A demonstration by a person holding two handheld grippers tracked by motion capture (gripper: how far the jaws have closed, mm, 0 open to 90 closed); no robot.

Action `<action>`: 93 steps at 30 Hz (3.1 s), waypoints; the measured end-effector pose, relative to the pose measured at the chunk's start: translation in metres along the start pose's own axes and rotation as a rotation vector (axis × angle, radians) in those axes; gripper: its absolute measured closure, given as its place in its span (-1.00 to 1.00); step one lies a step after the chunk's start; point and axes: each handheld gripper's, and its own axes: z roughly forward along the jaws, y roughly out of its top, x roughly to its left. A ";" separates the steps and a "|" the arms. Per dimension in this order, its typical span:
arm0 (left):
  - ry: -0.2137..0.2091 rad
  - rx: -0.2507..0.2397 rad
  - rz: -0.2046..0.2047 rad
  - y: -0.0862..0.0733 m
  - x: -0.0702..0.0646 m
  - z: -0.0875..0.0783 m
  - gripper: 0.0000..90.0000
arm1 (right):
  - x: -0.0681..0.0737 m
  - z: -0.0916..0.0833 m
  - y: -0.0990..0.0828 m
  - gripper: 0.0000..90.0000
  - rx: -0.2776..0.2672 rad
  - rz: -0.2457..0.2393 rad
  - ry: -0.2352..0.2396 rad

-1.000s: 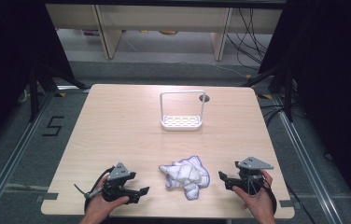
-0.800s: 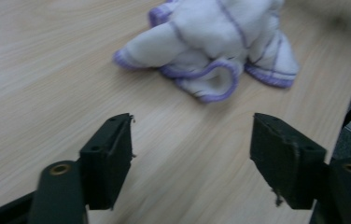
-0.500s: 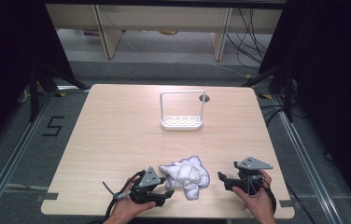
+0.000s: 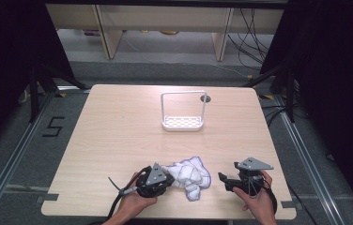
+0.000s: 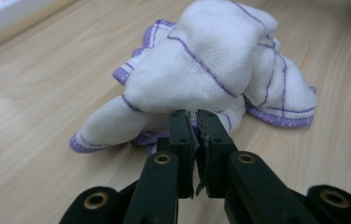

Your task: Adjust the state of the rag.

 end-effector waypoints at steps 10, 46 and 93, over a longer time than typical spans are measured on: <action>-0.020 -0.013 0.004 0.003 0.010 -0.019 0.89 | 0.007 0.016 0.023 -0.20 -0.029 -0.073 0.034; -0.005 -0.025 -0.049 -0.008 0.033 -0.035 0.89 | 0.029 0.094 0.047 0.89 0.179 -0.173 0.167; 0.041 -0.061 -0.263 -0.014 0.070 -0.066 0.01 | 0.022 0.002 0.033 0.07 0.083 -0.082 0.109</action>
